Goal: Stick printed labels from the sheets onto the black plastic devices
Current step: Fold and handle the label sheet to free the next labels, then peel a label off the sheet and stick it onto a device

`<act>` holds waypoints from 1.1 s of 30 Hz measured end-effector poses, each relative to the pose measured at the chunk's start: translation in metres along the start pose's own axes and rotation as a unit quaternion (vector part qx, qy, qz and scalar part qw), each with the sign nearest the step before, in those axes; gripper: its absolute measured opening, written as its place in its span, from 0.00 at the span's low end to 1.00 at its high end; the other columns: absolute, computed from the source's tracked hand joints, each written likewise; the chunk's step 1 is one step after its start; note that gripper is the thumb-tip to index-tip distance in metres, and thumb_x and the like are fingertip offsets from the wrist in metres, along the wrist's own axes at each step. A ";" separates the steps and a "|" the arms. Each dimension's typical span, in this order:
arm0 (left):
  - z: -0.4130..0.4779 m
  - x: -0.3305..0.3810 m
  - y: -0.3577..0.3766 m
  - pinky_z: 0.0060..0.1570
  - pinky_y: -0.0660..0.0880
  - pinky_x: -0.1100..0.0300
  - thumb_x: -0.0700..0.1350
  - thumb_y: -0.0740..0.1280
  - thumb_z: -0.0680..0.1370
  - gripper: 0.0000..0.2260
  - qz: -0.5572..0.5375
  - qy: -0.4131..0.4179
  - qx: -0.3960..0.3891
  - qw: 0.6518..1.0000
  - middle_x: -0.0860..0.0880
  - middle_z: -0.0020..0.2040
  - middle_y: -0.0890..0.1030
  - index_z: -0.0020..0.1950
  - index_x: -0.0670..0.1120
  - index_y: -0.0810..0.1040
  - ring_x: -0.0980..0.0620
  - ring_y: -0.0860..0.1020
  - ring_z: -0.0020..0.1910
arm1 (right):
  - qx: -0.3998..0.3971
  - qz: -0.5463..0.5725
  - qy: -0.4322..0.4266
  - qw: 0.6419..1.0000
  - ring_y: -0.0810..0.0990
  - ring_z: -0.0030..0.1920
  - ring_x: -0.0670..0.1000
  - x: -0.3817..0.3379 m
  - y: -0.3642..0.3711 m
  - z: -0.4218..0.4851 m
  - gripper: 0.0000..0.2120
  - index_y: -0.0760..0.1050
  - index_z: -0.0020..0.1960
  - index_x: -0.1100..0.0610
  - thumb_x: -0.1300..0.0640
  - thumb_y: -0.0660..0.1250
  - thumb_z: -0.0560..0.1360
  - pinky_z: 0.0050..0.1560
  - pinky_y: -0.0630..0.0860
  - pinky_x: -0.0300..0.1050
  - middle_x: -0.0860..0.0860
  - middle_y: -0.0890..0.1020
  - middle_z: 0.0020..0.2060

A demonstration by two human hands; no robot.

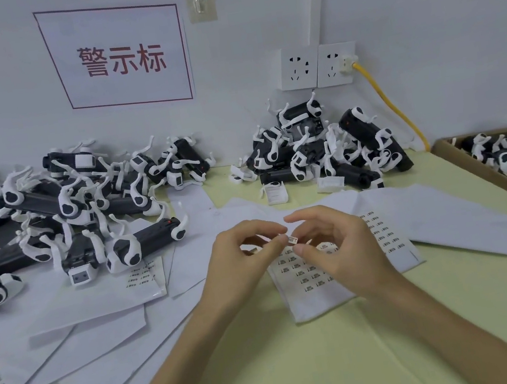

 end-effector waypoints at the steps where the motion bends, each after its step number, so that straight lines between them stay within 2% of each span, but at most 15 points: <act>1: 0.000 0.001 0.001 0.44 0.74 0.66 0.44 0.75 0.76 0.06 0.013 0.005 -0.002 1.000 0.57 0.45 0.85 0.43 0.55 0.86 0.56 0.81 0.45 | -0.003 -0.008 -0.003 1.000 0.85 0.43 0.52 0.000 0.001 0.000 0.19 0.81 0.58 0.50 0.70 0.74 0.73 0.48 0.80 0.40 0.48 0.86 0.41; 5: 0.000 0.004 0.004 0.44 0.72 0.66 0.43 0.75 0.76 0.07 0.063 0.027 -0.013 0.998 0.55 0.44 0.84 0.41 0.54 0.85 0.57 0.80 0.45 | 0.005 -0.039 -0.010 0.999 0.83 0.39 0.50 0.001 0.003 -0.001 0.19 0.81 0.57 0.49 0.69 0.74 0.73 0.45 0.78 0.37 0.45 0.84 0.39; 13: -0.001 -0.001 0.014 0.43 0.68 0.71 0.43 0.74 0.77 0.07 0.079 0.018 -0.042 0.996 0.55 0.46 0.83 0.41 0.54 0.84 0.59 0.79 0.46 | 0.024 -0.016 0.004 1.000 0.82 0.37 0.53 0.006 -0.002 0.000 0.18 0.82 0.55 0.48 0.68 0.74 0.73 0.42 0.77 0.40 0.47 0.84 0.40; 16: 0.000 -0.004 0.010 0.49 0.72 0.61 0.43 0.73 0.78 0.07 0.048 0.008 -0.026 0.998 0.56 0.46 0.83 0.42 0.53 0.84 0.58 0.80 0.48 | 0.040 -0.009 0.027 0.999 0.82 0.38 0.53 0.009 -0.005 0.000 0.15 0.82 0.53 0.49 0.65 0.76 0.73 0.42 0.79 0.44 0.47 0.84 0.40; 19: 0.000 -0.004 0.007 0.56 0.75 0.52 0.43 0.73 0.78 0.05 0.012 -0.005 -0.017 1.000 0.55 0.47 0.83 0.43 0.51 0.84 0.55 0.81 0.51 | 0.035 -0.008 0.059 0.998 0.82 0.37 0.49 0.014 -0.005 0.001 0.07 0.84 0.47 0.50 0.62 0.77 0.73 0.41 0.80 0.46 0.47 0.85 0.39; 23: -0.001 -0.004 0.008 0.58 0.76 0.47 0.43 0.73 0.78 0.05 0.002 -0.013 -0.025 1.000 0.54 0.48 0.83 0.43 0.50 0.85 0.54 0.81 0.52 | 0.025 -0.012 0.064 0.998 0.80 0.35 0.47 0.013 -0.003 0.000 0.06 0.84 0.43 0.52 0.62 0.77 0.73 0.40 0.78 0.43 0.47 0.85 0.36; 25: -0.001 -0.003 0.008 0.59 0.76 0.47 0.43 0.73 0.78 0.05 0.004 -0.014 -0.025 1.000 0.54 0.49 0.83 0.43 0.50 0.85 0.54 0.81 0.53 | 0.029 -0.008 0.069 0.997 0.80 0.35 0.48 0.013 -0.004 0.000 0.06 0.84 0.42 0.52 0.62 0.77 0.73 0.39 0.78 0.45 0.48 0.85 0.35; 28: -0.001 -0.003 0.007 0.57 0.75 0.50 0.43 0.73 0.78 0.05 0.010 -0.012 -0.024 1.000 0.54 0.49 0.83 0.43 0.52 0.84 0.55 0.81 0.52 | 0.030 -0.010 0.070 0.997 0.79 0.34 0.47 0.013 -0.005 0.000 0.06 0.83 0.41 0.53 0.62 0.77 0.73 0.38 0.77 0.41 0.48 0.84 0.34; 31: -0.001 -0.001 0.008 0.53 0.74 0.58 0.44 0.73 0.77 0.05 0.042 -0.002 -0.028 0.999 0.55 0.49 0.82 0.42 0.53 0.84 0.57 0.80 0.53 | 0.024 -0.025 0.060 0.998 0.79 0.33 0.49 0.010 -0.003 -0.001 0.06 0.82 0.40 0.56 0.64 0.76 0.73 0.38 0.76 0.40 0.48 0.83 0.34; 33: 0.001 0.000 -0.003 0.50 0.71 0.63 0.44 0.74 0.76 0.05 0.089 0.008 0.007 0.996 0.56 0.49 0.82 0.41 0.54 0.83 0.58 0.78 0.53 | 0.032 -0.026 0.056 0.998 0.78 0.32 0.49 0.008 -0.004 -0.001 0.07 0.82 0.40 0.55 0.64 0.76 0.73 0.38 0.76 0.42 0.48 0.83 0.34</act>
Point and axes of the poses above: each hand's wrist, its own z-axis towards the middle knuckle, its own y-axis out of the palm, x = y × z, the point moved 10 cm from there along z, towards the middle knuckle
